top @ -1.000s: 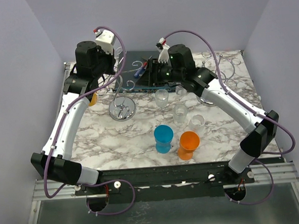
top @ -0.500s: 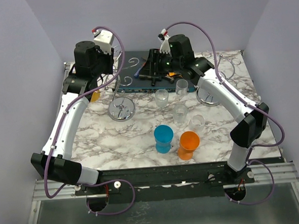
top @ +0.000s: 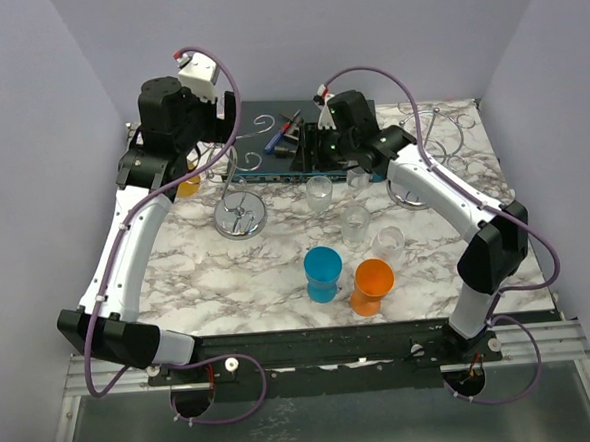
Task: Place the wine glass upside down on the wine glass rack
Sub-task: Adjust the wine rack at the center of the board, then pick up the wine glass at the center of the board.
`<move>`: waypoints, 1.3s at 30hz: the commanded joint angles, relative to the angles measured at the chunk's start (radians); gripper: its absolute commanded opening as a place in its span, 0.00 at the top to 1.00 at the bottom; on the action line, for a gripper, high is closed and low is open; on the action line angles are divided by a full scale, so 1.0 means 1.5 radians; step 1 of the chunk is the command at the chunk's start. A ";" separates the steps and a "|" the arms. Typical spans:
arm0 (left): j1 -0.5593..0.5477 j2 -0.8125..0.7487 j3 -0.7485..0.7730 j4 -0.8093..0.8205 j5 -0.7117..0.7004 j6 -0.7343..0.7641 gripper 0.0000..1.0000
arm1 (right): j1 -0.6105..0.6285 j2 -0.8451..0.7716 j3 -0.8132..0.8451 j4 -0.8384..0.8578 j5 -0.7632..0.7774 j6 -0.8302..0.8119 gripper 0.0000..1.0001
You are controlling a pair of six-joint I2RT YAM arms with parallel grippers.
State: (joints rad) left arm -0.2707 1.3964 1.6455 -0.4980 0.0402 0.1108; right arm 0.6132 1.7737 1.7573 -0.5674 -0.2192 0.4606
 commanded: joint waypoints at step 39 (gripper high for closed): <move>-0.002 -0.078 0.053 -0.030 -0.016 -0.026 0.01 | 0.050 0.180 -0.035 -0.018 0.226 -0.115 0.86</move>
State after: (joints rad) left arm -0.2707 1.3045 1.6943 -0.5262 0.0353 0.0868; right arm 0.6735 2.0312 1.6844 -0.5770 0.0864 0.2901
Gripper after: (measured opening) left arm 0.986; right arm 0.237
